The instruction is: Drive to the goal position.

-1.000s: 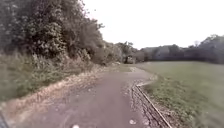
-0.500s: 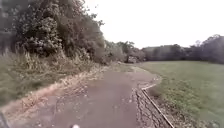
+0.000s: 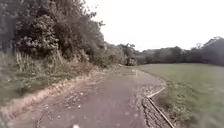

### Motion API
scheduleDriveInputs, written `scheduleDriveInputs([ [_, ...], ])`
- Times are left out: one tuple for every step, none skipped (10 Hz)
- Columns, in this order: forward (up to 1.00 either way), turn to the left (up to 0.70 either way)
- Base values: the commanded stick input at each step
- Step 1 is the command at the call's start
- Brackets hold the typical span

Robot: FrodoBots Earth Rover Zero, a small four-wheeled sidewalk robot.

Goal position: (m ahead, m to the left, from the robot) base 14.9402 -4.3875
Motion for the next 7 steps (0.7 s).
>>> scheduleDriveInputs([
  [0.70,-0.35],
  [0.70,-0.35],
  [0.70,-0.35],
  [0.70,-0.35],
  [0.70,-0.35],
  [0.70,-0.35],
  [0.70,-0.35],
])
